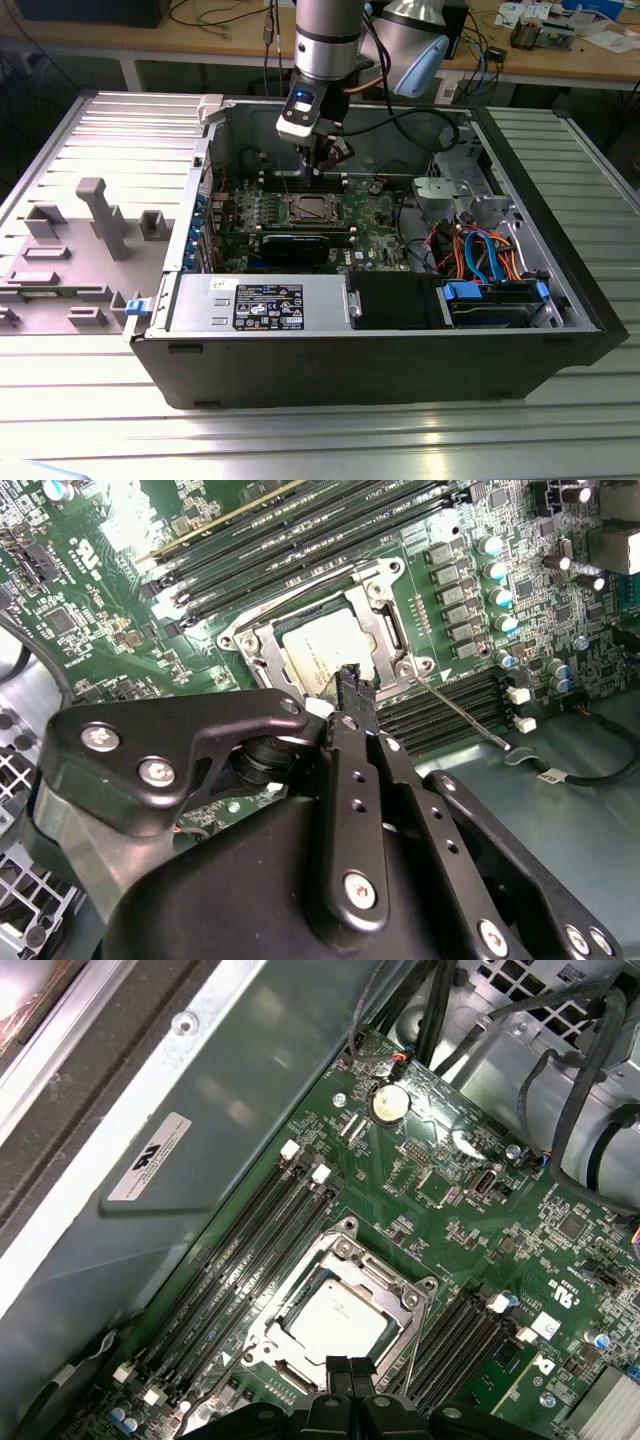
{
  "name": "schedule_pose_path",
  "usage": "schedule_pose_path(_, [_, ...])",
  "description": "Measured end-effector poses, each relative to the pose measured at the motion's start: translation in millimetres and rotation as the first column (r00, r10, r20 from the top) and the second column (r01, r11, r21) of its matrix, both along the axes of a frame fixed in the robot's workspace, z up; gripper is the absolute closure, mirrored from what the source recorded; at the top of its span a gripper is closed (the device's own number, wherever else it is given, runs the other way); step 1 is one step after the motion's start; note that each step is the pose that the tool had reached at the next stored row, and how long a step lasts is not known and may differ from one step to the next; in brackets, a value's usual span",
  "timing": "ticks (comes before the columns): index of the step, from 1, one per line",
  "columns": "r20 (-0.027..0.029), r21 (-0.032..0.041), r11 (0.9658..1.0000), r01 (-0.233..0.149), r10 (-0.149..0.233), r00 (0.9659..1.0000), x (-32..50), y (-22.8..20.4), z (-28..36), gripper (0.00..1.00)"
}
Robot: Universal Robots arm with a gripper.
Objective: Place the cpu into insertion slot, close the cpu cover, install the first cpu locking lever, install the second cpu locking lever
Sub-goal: 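Install the first cpu locking lever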
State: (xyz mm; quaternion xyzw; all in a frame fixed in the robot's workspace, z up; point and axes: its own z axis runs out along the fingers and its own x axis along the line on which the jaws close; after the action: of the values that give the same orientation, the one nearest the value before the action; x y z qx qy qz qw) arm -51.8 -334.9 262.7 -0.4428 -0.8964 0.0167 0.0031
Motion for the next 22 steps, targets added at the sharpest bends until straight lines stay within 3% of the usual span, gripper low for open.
schedule_pose_path(22, [0.0001,0.0001,0.9990,-0.045,0.045,0.9990,0.0,0.0,0.0,0.89])
